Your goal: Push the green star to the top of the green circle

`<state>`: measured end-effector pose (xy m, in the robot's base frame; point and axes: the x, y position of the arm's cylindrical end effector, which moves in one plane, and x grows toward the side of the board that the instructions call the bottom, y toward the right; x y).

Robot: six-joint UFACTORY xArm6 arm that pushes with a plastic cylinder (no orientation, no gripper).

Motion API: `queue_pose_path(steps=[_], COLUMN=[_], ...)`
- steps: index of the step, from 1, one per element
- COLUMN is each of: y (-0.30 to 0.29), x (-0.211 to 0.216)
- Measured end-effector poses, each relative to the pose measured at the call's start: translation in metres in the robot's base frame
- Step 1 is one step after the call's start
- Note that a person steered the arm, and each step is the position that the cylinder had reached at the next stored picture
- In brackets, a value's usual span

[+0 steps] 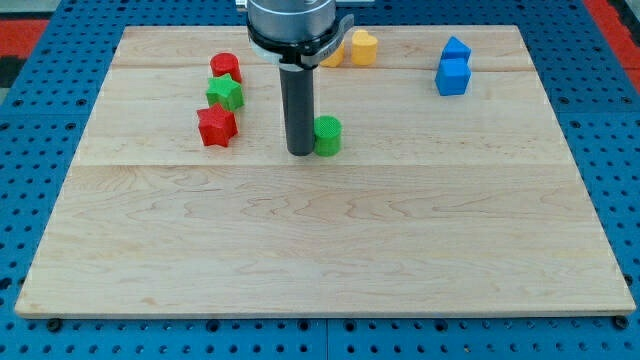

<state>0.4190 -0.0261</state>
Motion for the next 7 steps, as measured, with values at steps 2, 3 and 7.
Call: queue_pose_path(steps=[2, 3, 7], y=[-0.102, -0.177, -0.102], x=[0.035, 0.014, -0.091])
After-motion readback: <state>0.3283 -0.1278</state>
